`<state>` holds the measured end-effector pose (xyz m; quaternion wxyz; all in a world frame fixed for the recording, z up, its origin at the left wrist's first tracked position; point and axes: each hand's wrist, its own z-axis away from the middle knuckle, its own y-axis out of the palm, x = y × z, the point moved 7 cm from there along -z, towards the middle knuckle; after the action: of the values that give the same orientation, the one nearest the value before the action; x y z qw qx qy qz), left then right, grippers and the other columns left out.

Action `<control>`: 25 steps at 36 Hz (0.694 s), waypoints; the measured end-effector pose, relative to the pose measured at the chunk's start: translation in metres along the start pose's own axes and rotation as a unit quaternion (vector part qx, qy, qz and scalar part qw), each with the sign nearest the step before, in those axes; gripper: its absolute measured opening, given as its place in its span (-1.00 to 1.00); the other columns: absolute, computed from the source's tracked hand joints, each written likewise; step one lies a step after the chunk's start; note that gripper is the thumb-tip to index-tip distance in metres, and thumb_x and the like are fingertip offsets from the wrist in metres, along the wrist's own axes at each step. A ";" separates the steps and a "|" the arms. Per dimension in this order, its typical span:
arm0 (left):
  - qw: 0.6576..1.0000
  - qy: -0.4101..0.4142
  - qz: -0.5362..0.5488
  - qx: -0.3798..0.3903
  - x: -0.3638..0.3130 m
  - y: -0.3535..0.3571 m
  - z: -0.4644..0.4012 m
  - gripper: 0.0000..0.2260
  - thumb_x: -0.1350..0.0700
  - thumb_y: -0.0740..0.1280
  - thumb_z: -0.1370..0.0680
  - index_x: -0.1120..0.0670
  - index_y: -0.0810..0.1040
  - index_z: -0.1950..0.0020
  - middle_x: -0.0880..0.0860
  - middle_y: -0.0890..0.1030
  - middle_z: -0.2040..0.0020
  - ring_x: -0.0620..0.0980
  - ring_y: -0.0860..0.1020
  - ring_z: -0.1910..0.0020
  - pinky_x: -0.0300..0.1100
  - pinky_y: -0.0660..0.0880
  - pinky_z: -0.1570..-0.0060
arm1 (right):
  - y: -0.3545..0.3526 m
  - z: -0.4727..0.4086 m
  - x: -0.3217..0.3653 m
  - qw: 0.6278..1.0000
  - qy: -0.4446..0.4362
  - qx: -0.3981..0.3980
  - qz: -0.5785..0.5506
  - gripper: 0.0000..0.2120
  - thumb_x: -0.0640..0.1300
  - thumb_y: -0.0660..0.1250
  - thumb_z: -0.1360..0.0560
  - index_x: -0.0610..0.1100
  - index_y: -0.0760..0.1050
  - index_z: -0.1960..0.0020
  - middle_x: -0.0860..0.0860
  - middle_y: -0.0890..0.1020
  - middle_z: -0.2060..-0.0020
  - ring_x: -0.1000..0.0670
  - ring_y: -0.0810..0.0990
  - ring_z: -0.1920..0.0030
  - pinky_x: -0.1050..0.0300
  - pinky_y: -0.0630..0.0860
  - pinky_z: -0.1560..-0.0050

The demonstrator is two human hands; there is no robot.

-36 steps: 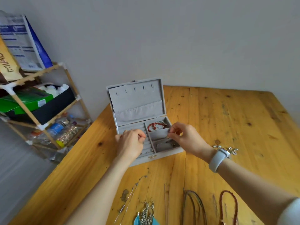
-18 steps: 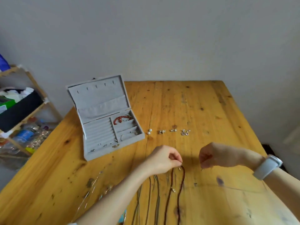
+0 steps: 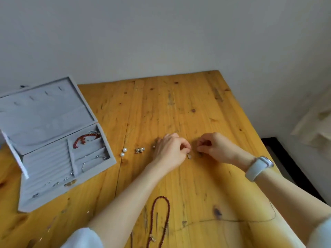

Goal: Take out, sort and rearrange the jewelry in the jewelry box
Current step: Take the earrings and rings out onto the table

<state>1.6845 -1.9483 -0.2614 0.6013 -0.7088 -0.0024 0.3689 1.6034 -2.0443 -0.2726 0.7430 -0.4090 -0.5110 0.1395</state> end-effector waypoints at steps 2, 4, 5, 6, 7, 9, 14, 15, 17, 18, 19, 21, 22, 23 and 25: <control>1.000 -0.003 -0.008 -0.015 0.002 -0.002 -0.009 -0.89 0.05 0.30 -0.54 -0.04 0.61 0.03 -0.02 0.52 -0.06 -0.01 0.37 -0.18 -0.12 0.20 -0.13 | -0.003 -0.005 -0.001 1.000 -0.006 -0.017 -0.006 -0.84 -0.18 0.32 -0.48 0.01 0.45 0.24 0.02 0.56 0.27 0.06 0.44 0.30 0.19 0.36 0.25; 1.000 -0.006 -0.006 -0.027 0.004 -0.002 -0.015 -0.89 0.04 0.30 -0.53 -0.06 0.61 0.03 -0.04 0.53 -0.02 -0.01 0.38 -0.14 -0.11 0.22 -0.11 | -0.005 -0.010 -0.003 0.999 -0.009 -0.034 -0.013 -0.88 -0.19 0.31 -0.48 -0.02 0.47 0.22 0.02 0.56 0.26 0.08 0.43 0.30 0.20 0.35 0.24; 0.999 -0.006 -0.005 -0.033 0.005 -0.002 -0.018 -0.90 0.04 0.30 -0.53 -0.06 0.61 0.03 -0.05 0.53 -0.01 -0.02 0.38 -0.13 -0.12 0.22 -0.09 | -0.007 -0.012 -0.004 0.999 -0.010 -0.040 -0.016 -0.89 -0.19 0.31 -0.48 -0.04 0.48 0.20 0.02 0.56 0.25 0.08 0.44 0.29 0.19 0.36 0.22; 0.999 -0.006 -0.004 -0.039 0.006 -0.003 -0.019 -0.90 0.04 0.30 -0.54 -0.07 0.61 0.03 -0.06 0.54 0.00 -0.03 0.38 -0.12 -0.13 0.21 -0.07 | -0.007 -0.013 -0.003 0.999 -0.011 -0.044 -0.018 -0.91 -0.19 0.30 -0.48 -0.05 0.49 0.19 0.03 0.56 0.25 0.08 0.44 0.28 0.20 0.36 0.21; 0.999 -0.005 -0.004 -0.047 0.007 -0.003 -0.020 -0.90 0.04 0.30 -0.54 -0.07 0.61 0.03 -0.07 0.54 0.00 -0.03 0.38 -0.11 -0.14 0.19 -0.05 | -0.008 -0.014 -0.003 0.999 -0.012 -0.046 -0.020 -0.91 -0.19 0.30 -0.48 -0.05 0.49 0.19 0.04 0.56 0.26 0.09 0.44 0.29 0.22 0.36 0.23; 0.999 -0.003 -0.010 -0.052 0.006 -0.003 -0.023 -0.89 0.03 0.29 -0.54 -0.07 0.61 0.02 -0.08 0.55 -0.01 -0.04 0.38 -0.10 -0.14 0.18 -0.04 | -0.008 -0.016 -0.003 0.998 -0.007 -0.052 -0.023 -0.90 -0.18 0.30 -0.49 -0.04 0.49 0.19 0.07 0.54 0.28 0.10 0.44 0.29 0.24 0.35 0.24; 0.998 -0.009 -0.031 -0.052 0.005 -0.001 -0.029 -0.88 0.00 0.28 -0.54 -0.09 0.60 0.01 -0.09 0.54 0.01 -0.04 0.37 -0.08 -0.14 0.18 -0.01 | -0.008 -0.020 -0.004 0.996 0.008 -0.083 -0.022 -0.93 -0.16 0.29 -0.49 -0.03 0.52 0.15 0.05 0.57 0.23 0.03 0.47 0.19 0.17 0.38 0.13; 0.998 -0.011 -0.031 -0.053 0.005 -0.001 -0.030 -0.88 0.00 0.28 -0.54 -0.09 0.60 0.01 -0.09 0.54 0.02 -0.03 0.37 -0.08 -0.14 0.18 0.00 | -0.008 -0.020 -0.004 0.996 0.009 -0.089 -0.017 -0.92 -0.15 0.29 -0.49 -0.02 0.52 0.15 0.04 0.58 0.22 0.01 0.49 0.18 0.14 0.41 0.11; 0.998 -0.012 -0.027 -0.054 0.005 0.000 -0.031 -0.87 0.00 0.27 -0.54 -0.09 0.60 0.00 -0.09 0.54 0.02 -0.03 0.37 -0.08 -0.14 0.18 -0.01 | -0.008 -0.019 -0.003 0.995 0.010 -0.098 -0.010 -0.92 -0.15 0.28 -0.49 -0.02 0.53 0.13 0.02 0.61 0.19 -0.02 0.52 0.15 0.08 0.46 0.07; 0.998 -0.013 -0.024 -0.057 0.004 0.000 -0.031 -0.87 0.00 0.27 -0.54 -0.09 0.60 -0.02 -0.10 0.54 0.02 -0.03 0.37 -0.09 -0.14 0.18 -0.01 | -0.008 -0.018 -0.003 0.995 0.010 -0.103 -0.011 -0.92 -0.15 0.27 -0.50 -0.04 0.55 0.10 0.01 0.62 0.18 -0.03 0.53 0.14 0.06 0.47 0.06; 0.998 -0.013 -0.020 -0.060 0.004 -0.001 -0.030 -0.86 0.00 0.27 -0.54 -0.09 0.59 -0.04 -0.10 0.54 0.02 -0.03 0.37 -0.09 -0.13 0.18 -0.02 | -0.008 -0.017 -0.003 0.994 0.007 -0.110 -0.012 -0.90 -0.15 0.26 -0.51 -0.05 0.55 0.06 0.01 0.62 0.18 -0.03 0.53 0.14 0.06 0.46 0.06; 0.998 -0.011 -0.008 -0.068 0.003 -0.004 -0.028 -0.83 0.00 0.25 -0.55 -0.09 0.58 -0.09 -0.10 0.55 0.00 -0.04 0.37 -0.10 -0.12 0.19 -0.04 | -0.010 -0.013 -0.002 0.991 -0.004 -0.130 -0.023 -0.87 -0.18 0.23 -0.53 -0.08 0.55 0.00 0.02 0.59 0.18 0.02 0.50 0.18 0.17 0.40 0.15; 0.997 -0.010 0.001 -0.075 0.003 -0.006 -0.026 -0.81 0.01 0.24 -0.55 -0.08 0.57 -0.11 -0.10 0.55 -0.02 -0.04 0.38 -0.11 -0.11 0.20 -0.06 | -0.012 -0.009 -0.002 0.989 -0.010 -0.146 -0.037 -0.86 -0.20 0.22 -0.53 -0.09 0.54 -0.03 0.03 0.57 0.17 0.04 0.48 0.20 0.24 0.35 0.20; 0.996 -0.010 0.013 -0.085 0.003 -0.011 -0.023 -0.80 0.02 0.23 -0.56 -0.06 0.56 -0.13 -0.09 0.54 -0.03 -0.04 0.39 -0.12 -0.11 0.20 -0.07 | -0.015 -0.005 -0.001 0.984 -0.016 -0.167 -0.053 -0.84 -0.21 0.21 -0.54 -0.10 0.53 -0.05 0.02 0.56 0.15 0.05 0.47 0.20 0.27 0.32 0.23; 0.992 -0.013 0.038 -0.120 0.006 -0.024 -0.012 -0.80 0.05 0.24 -0.55 -0.05 0.56 -0.14 -0.09 0.53 -0.05 -0.06 0.40 -0.12 -0.14 0.18 -0.07 | -0.022 0.007 0.000 0.974 -0.024 -0.209 -0.083 -0.82 -0.23 0.19 -0.55 -0.11 0.51 -0.09 0.02 0.54 0.10 0.06 0.47 0.15 0.29 0.31 0.18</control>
<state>1.7057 -1.9491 -0.2444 0.4971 -0.7709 -0.0273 0.3974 1.5924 -2.0544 -0.2552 0.6378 -0.5081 -0.5784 -0.0228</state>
